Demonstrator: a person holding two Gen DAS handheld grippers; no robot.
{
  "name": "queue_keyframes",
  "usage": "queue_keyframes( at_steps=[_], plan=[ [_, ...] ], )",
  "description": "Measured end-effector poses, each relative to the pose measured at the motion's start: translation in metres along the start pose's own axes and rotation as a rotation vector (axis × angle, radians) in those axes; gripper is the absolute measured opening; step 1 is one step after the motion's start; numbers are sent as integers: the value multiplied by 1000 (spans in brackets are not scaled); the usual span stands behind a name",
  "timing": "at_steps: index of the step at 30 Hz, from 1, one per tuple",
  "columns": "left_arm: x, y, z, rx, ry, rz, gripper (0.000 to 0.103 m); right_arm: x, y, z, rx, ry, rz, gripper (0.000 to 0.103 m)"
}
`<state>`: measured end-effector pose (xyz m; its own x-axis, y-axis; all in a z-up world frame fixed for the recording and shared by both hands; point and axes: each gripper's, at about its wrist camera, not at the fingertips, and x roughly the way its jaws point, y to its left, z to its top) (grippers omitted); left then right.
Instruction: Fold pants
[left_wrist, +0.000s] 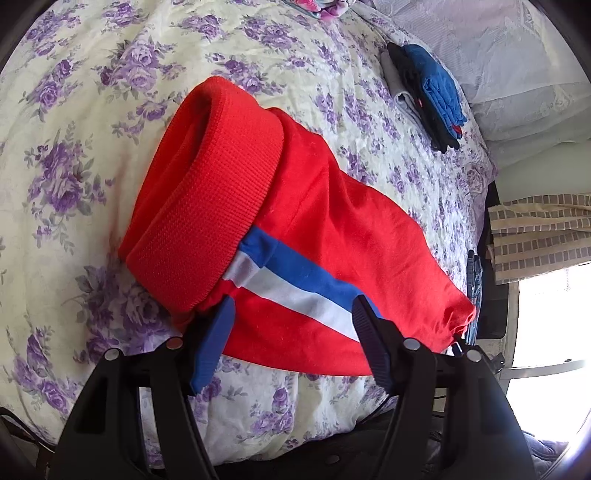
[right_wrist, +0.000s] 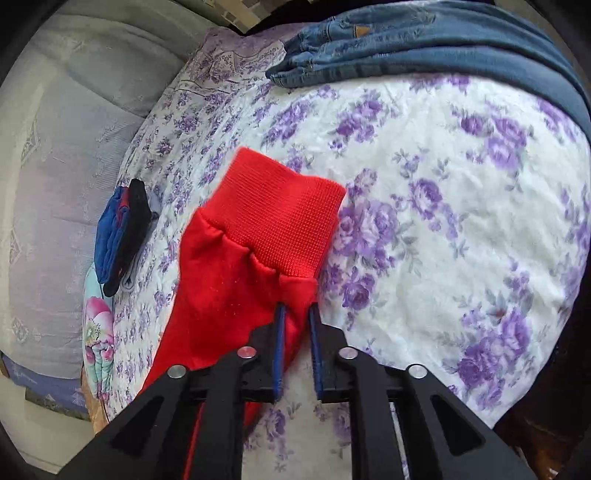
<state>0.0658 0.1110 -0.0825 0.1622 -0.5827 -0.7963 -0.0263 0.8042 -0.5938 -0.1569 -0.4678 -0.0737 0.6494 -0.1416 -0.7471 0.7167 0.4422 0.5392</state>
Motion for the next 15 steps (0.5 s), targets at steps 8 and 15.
queue_keyframes(
  at_steps=[8, 15],
  plan=[
    [-30, -37, -12, 158, -87, -22, 64, -6, 128, -34, -501, 59, 239, 35],
    [12, -5, -21, 66, 60, -25, 75, 101, 165, -115, -703, 630, 265, 36]
  ],
)
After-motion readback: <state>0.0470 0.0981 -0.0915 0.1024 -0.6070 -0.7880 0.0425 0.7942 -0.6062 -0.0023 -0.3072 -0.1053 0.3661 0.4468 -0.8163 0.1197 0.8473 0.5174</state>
